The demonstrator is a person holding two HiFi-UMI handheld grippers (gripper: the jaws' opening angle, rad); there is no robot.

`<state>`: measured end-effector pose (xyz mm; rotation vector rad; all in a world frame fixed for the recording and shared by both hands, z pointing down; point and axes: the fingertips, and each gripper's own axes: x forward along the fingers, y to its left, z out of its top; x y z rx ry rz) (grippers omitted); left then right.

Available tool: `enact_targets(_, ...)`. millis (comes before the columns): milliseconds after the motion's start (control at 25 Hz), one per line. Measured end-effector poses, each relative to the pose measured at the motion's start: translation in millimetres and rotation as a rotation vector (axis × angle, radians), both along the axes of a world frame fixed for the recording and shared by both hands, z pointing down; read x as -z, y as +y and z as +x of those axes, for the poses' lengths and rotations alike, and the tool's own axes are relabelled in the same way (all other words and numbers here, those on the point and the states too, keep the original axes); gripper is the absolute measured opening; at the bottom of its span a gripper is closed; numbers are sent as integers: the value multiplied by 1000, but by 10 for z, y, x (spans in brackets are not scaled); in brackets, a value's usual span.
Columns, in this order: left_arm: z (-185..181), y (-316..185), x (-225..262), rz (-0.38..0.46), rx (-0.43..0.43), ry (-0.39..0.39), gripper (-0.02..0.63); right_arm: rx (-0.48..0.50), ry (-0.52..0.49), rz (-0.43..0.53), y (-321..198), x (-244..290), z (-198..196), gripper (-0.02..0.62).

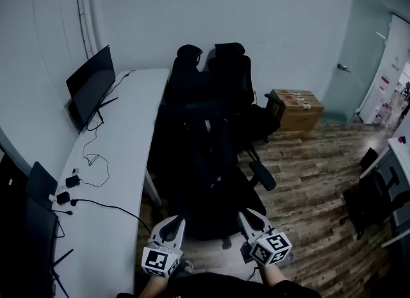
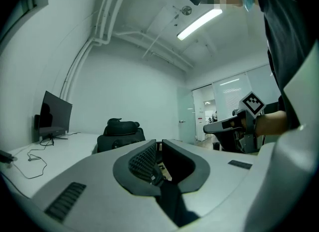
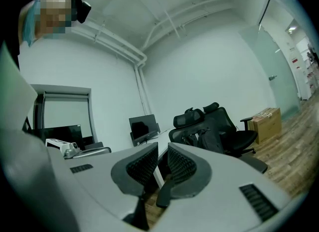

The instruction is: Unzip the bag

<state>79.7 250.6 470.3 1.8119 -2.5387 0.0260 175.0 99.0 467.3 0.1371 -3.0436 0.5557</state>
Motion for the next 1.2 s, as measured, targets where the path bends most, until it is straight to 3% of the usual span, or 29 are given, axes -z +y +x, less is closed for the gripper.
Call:
enact_targets(320,-884,-52,14,16,-66,10,28,-99,-17,7,-18,24,-731,48)
enact_targets(520,-1259,-208,-80,-18,-110,46,119,-133,-1,-10,-137,-50,-1044,54)
enact_targets(680,-1436,-429,-183,-34,-123,70,155,-141,26,-17,-371,-126,-1252,146)
enact_targets(1000,-1827,-1093,-292,-46,-74,122,241,-118,51,-17,-1095,-210,-1634,204)
enact_targets(1200,-2118,-1501,-325,-37,8,122,277,-80,36,-14,-1554,-218,-1794,218)
